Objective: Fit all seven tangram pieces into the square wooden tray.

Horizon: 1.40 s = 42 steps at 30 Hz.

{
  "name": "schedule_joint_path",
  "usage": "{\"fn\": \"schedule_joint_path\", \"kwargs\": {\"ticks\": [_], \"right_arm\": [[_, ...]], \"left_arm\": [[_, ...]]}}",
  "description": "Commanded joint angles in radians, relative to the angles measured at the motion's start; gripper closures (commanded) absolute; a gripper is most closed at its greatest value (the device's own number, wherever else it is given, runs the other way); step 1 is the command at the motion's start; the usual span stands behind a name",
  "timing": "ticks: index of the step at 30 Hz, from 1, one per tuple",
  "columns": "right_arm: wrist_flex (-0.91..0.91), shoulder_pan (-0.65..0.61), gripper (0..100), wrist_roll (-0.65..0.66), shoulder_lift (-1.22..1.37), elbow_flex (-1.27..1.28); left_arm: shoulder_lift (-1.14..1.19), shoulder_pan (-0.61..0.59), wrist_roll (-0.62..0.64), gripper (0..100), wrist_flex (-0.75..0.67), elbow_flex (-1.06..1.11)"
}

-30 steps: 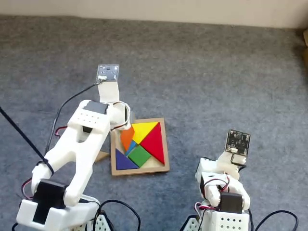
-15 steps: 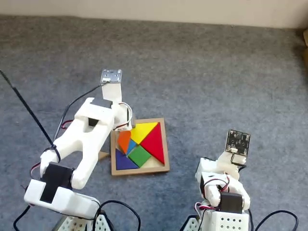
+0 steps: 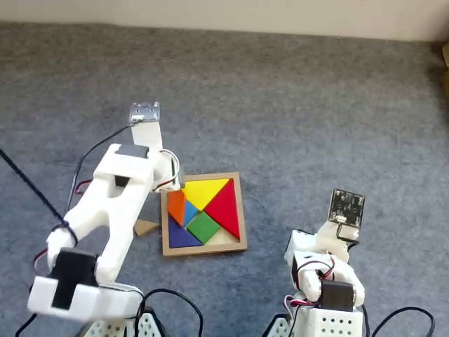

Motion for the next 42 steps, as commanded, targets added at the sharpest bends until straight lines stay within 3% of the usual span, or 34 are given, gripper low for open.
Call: {"fn": "schedule_joint_path", "kwargs": {"ticks": [1,9,13,42], "right_arm": [[-0.004,0.01,97.9,-0.008,-0.021,0.111],[-0.004,0.01,97.9,-0.008,-0.021,0.111],[-0.004,0.01,97.9,-0.008,-0.021,0.111],[-0.004,0.01,97.9,-0.008,-0.021,0.111]], "left_arm": [[-0.107,-0.01,0.003,78,0.002,0.024],[-0.189,-0.01,0.002,78,0.002,0.107],[-0.188,-0.012,-0.061,78,0.002,0.113],[-0.199,-0.067,-0.068,78,0.008,0.174]]}}
